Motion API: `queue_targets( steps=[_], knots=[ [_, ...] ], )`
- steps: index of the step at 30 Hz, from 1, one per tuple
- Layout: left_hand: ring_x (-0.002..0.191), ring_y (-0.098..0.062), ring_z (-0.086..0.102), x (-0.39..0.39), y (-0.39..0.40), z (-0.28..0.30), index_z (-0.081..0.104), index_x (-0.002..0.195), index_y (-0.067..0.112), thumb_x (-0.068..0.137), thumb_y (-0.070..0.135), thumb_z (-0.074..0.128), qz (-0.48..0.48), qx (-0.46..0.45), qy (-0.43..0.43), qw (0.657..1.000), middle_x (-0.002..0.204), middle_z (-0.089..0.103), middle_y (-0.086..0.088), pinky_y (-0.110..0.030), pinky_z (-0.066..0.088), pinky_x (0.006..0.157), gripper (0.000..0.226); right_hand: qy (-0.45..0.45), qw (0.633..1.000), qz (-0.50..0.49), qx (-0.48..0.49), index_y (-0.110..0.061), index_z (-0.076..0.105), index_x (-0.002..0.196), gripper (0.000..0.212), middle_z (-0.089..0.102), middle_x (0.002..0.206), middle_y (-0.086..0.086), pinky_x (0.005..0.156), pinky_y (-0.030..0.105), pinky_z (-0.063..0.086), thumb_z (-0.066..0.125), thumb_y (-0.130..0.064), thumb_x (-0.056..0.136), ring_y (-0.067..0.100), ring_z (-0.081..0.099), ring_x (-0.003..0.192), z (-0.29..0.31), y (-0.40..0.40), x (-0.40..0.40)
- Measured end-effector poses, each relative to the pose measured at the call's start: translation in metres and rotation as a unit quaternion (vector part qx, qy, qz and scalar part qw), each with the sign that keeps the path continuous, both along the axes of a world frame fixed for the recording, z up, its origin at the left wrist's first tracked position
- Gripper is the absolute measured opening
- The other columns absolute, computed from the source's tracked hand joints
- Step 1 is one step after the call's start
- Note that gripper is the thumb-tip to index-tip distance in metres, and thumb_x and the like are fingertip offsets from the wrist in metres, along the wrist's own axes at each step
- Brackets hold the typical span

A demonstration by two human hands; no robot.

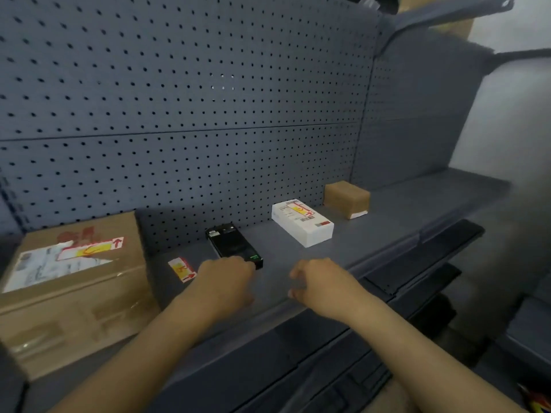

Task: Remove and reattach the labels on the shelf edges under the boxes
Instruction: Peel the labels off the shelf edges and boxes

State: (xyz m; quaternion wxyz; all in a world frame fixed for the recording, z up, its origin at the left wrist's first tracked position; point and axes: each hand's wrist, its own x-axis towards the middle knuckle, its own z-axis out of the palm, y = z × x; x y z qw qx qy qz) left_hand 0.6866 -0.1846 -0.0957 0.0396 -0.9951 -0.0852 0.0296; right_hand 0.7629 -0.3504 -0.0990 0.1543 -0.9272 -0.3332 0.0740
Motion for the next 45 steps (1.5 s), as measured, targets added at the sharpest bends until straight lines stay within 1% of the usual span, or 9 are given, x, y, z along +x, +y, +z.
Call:
queue_targets(
  steps=[3,9,16,21,25,31,40,43,45],
  knots=[
    [0.113,-0.024,0.057,0.01,-0.002,-0.001,0.049,0.13,0.02,0.089,0.037,0.058,0.053,0.005,0.003,0.999,0.129,0.056,-0.005,-0.039,0.049,0.088,0.045,-0.002,0.999,0.054,-0.008,-0.023,0.055,0.124,0.038,0.056,0.129,0.004,0.09,0.034,0.045,0.06,-0.036,0.089,0.023,0.052,0.117,0.001,0.004,0.026],
    [0.115,-0.026,0.058,-0.003,0.008,-0.003,0.053,0.124,0.017,0.089,0.036,0.057,0.163,0.005,0.0,0.987,0.128,0.057,-0.006,-0.039,0.049,0.087,0.04,-0.005,0.986,0.167,0.003,-0.022,0.059,0.12,0.035,0.06,0.126,0.003,0.09,0.03,0.046,0.063,-0.034,0.088,0.021,0.056,0.112,0.002,0.033,0.048],
    [0.111,-0.028,0.06,-0.031,0.039,-0.016,0.054,0.126,0.02,0.086,0.037,0.06,0.219,-0.037,0.022,0.975,0.124,0.06,-0.008,-0.042,0.053,0.09,0.044,0.015,0.969,0.248,0.008,-0.016,0.062,0.117,0.033,0.064,0.119,0.003,0.086,0.031,0.05,0.064,-0.031,0.088,0.019,0.06,0.103,-0.01,0.107,0.04],
    [0.111,-0.031,0.061,-0.045,0.046,-0.028,0.054,0.128,0.017,0.089,0.032,0.056,0.206,-0.03,0.027,0.978,0.125,0.06,-0.009,-0.045,0.052,0.09,0.042,0.074,0.974,0.213,0.009,-0.005,0.069,0.104,0.026,0.068,0.107,0.012,0.079,0.033,0.051,0.068,-0.023,0.085,0.024,0.063,0.095,-0.026,0.179,0.034],
    [0.113,-0.032,0.059,-0.053,0.048,-0.034,0.054,0.127,0.011,0.093,0.028,0.052,0.18,-0.002,0.035,0.983,0.126,0.06,-0.013,-0.041,0.048,0.092,0.038,0.082,0.984,0.149,-0.045,-0.004,0.065,0.098,0.026,0.058,0.081,0.007,0.048,0.026,0.039,0.071,-0.023,0.081,0.022,0.059,0.078,-0.044,0.235,0.032],
    [0.112,-0.033,0.057,-0.064,0.063,-0.035,0.05,0.129,0.011,0.095,0.027,0.051,0.162,-0.02,0.052,0.985,0.124,0.058,-0.013,-0.043,0.047,0.089,0.038,0.053,0.993,0.056,-0.092,-0.012,0.06,0.091,0.012,0.05,0.072,0.005,0.041,0.022,0.032,0.067,-0.019,0.083,0.016,0.05,0.059,-0.071,0.281,0.04],
    [0.108,-0.03,0.06,-0.069,0.068,-0.04,0.051,0.127,0.011,0.093,0.024,0.053,0.158,-0.034,0.032,0.986,0.122,0.059,-0.012,-0.04,0.05,0.086,0.037,0.105,0.975,0.06,-0.188,-0.007,0.059,0.112,0.037,0.051,0.075,0.007,0.043,0.026,0.038,0.07,-0.026,0.082,0.018,0.051,0.059,-0.063,0.287,0.044],
    [0.109,-0.029,0.06,-0.07,0.068,-0.039,0.051,0.127,0.011,0.093,0.025,0.053,0.163,-0.04,0.028,0.985,0.124,0.059,-0.012,-0.04,0.052,0.089,0.037,0.104,0.978,0.059,-0.169,-0.008,0.059,0.113,0.039,0.057,0.089,0.009,0.047,0.025,0.043,0.072,-0.024,0.08,0.02,0.059,0.074,-0.062,0.281,0.045],
    [0.112,-0.03,0.059,-0.071,0.067,-0.037,0.051,0.128,0.011,0.093,0.027,0.054,0.167,-0.045,0.03,0.984,0.126,0.058,-0.012,-0.043,0.051,0.092,0.038,0.115,0.977,0.065,-0.168,-0.007,0.057,0.116,0.044,0.062,0.103,0.01,0.062,0.028,0.052,0.074,-0.025,0.079,0.022,0.063,0.09,-0.061,0.279,0.047]
  ],
)
